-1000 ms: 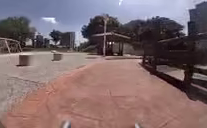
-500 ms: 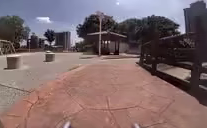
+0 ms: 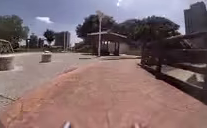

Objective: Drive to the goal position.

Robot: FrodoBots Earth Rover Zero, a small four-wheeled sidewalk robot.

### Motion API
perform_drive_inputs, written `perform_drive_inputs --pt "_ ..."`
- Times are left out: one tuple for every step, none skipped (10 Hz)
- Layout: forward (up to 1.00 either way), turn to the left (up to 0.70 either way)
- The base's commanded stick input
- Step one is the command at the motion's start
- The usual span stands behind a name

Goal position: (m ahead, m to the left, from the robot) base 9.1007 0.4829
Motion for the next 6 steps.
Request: perform_drive_inputs --pt "0.70 -0.04" --pt "0.70 0.00" --pt "0.70 0.00" --pt "0.70 0.00" --pt "0.70 0.00" --pt "0.70 -0.02"
